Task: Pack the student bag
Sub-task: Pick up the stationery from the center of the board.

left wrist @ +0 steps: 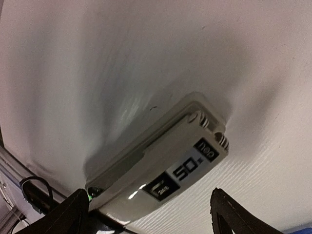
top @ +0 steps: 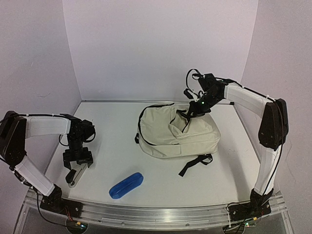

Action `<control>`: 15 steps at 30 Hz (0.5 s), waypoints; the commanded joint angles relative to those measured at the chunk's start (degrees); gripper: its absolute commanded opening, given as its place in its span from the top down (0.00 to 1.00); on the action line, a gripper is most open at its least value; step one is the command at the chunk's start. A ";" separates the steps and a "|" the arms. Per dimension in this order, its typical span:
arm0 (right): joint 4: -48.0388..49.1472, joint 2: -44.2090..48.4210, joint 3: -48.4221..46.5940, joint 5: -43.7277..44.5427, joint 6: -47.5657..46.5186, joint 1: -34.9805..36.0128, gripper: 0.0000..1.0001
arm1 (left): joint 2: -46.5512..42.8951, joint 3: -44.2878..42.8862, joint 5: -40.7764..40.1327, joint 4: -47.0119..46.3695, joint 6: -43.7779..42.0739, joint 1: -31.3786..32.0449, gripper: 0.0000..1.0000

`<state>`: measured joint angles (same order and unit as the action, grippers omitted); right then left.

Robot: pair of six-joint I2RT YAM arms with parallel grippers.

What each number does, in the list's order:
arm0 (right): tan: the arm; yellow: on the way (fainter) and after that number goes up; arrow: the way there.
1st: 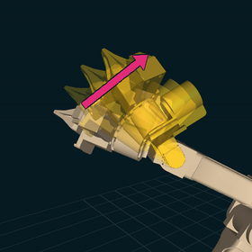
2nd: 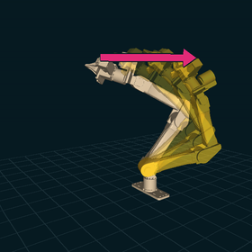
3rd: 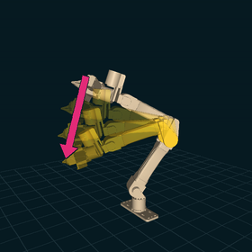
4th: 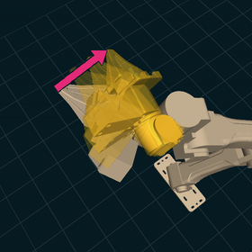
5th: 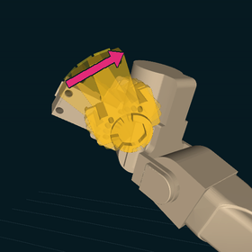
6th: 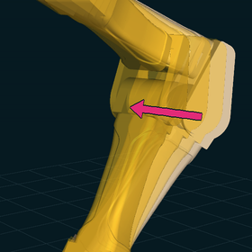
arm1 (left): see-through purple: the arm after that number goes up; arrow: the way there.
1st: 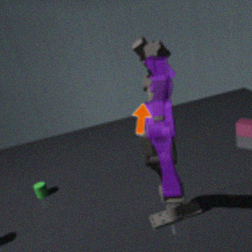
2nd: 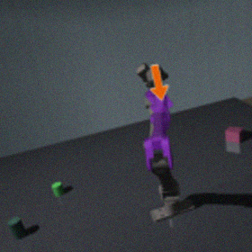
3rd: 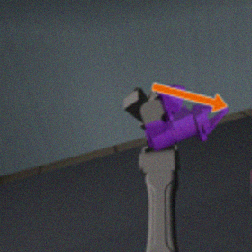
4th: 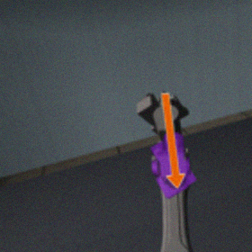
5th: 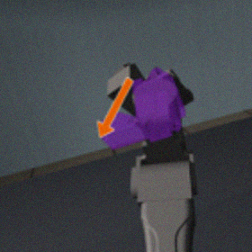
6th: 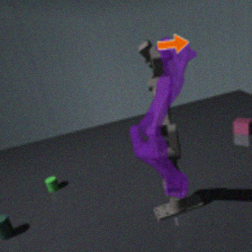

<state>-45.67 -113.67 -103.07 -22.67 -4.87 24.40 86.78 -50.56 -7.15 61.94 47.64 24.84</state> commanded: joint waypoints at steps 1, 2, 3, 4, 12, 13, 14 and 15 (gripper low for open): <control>-2.21 2.35 -2.08 -0.36 -0.78 -0.37 1.00 | 3.44 0.29 1.99 -6.95 -4.33 -1.08 0.15; -2.23 2.28 -2.14 -0.37 -0.83 -0.37 1.00 | 4.29 -0.27 1.63 -7.08 -5.19 -1.17 0.16; -2.23 2.19 -2.21 -0.38 -0.84 -0.39 1.00 | 5.02 -0.71 1.54 -7.51 -6.06 -1.28 0.16; -2.26 1.98 -2.40 -0.51 -0.84 -0.40 1.00 | 5.85 -1.05 1.92 -7.97 -6.46 -1.58 0.18; -2.59 0.58 -4.18 -0.49 -1.14 -0.38 1.00 | 13.62 -6.79 8.42 -14.98 -8.46 -1.98 0.56; -2.60 0.33 -4.32 -0.47 -1.19 -0.40 1.00 | 15.38 -8.79 8.89 -15.83 -8.89 -1.99 0.61; -2.65 0.14 -4.49 -0.47 -1.23 -0.40 1.00 | 17.13 -10.89 8.70 -16.18 -9.50 -2.00 0.65; -2.72 -0.05 -4.83 -0.52 -1.30 -0.41 1.00 | 18.97 -13.02 8.54 -16.30 -10.01 -2.12 0.67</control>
<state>-46.90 -113.67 -104.82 -22.81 -5.40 24.40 99.80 -57.06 -1.16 53.43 39.77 22.92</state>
